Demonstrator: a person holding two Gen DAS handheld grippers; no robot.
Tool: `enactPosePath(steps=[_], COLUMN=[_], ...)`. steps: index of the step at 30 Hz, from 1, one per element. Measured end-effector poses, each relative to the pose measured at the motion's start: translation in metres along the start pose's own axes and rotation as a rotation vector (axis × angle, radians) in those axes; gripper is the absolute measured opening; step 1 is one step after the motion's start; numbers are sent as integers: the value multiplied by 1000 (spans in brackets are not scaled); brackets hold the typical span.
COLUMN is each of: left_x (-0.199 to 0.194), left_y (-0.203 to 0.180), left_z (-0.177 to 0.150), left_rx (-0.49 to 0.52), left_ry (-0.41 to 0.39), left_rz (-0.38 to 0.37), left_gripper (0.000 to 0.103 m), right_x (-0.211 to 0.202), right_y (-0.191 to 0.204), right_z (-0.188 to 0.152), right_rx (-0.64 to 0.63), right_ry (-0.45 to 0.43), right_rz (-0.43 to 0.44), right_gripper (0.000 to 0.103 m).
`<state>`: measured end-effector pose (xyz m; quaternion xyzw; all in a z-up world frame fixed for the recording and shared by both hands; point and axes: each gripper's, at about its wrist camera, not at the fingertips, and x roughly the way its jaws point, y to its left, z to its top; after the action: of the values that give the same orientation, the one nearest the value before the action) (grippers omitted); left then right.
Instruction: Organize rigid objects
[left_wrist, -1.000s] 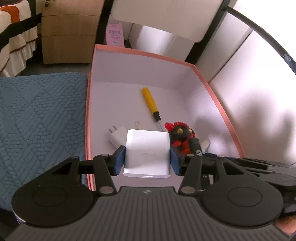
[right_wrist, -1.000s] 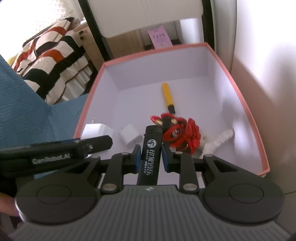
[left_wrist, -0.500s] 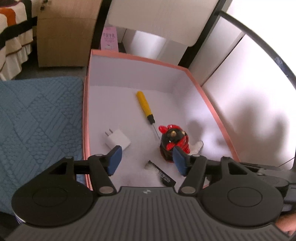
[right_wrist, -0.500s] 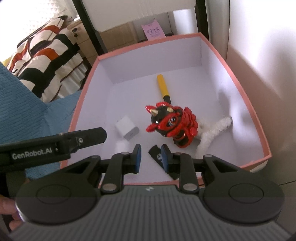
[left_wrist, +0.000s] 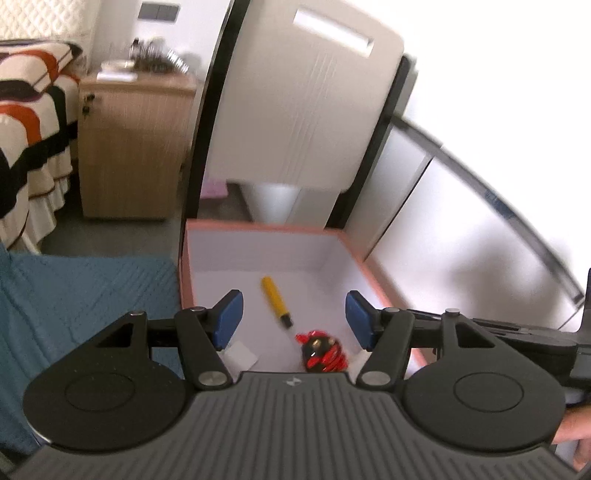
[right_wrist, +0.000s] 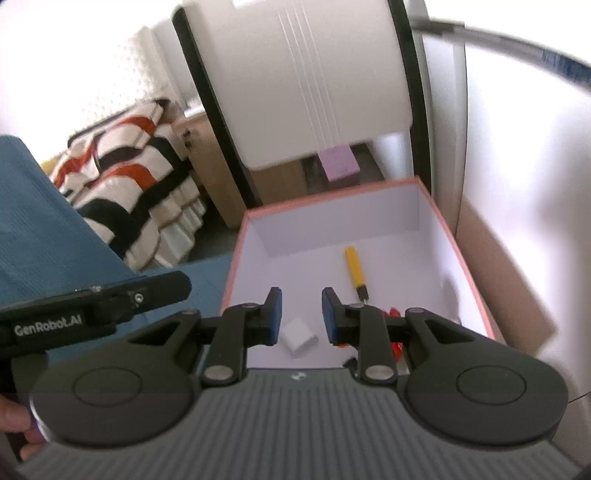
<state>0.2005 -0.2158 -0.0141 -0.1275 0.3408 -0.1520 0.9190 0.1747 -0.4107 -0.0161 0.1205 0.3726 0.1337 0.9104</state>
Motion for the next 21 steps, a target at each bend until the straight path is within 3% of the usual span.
enactPosePath(steps=[8,21], left_x=[-37,-70], left_y=[-6,-5], left_z=[-4,-25], left_rx=[29,50], left_ry=[-52,-66], left_rz=[-1,-3], left_gripper=[68,69], right_x=[-41,-65], right_y=[16,31], right_z=[-6,-42], right_rx=[-30,-22], right_ry=[-56,-65], right_rz=[1,-14], right_gripper=[27,27])
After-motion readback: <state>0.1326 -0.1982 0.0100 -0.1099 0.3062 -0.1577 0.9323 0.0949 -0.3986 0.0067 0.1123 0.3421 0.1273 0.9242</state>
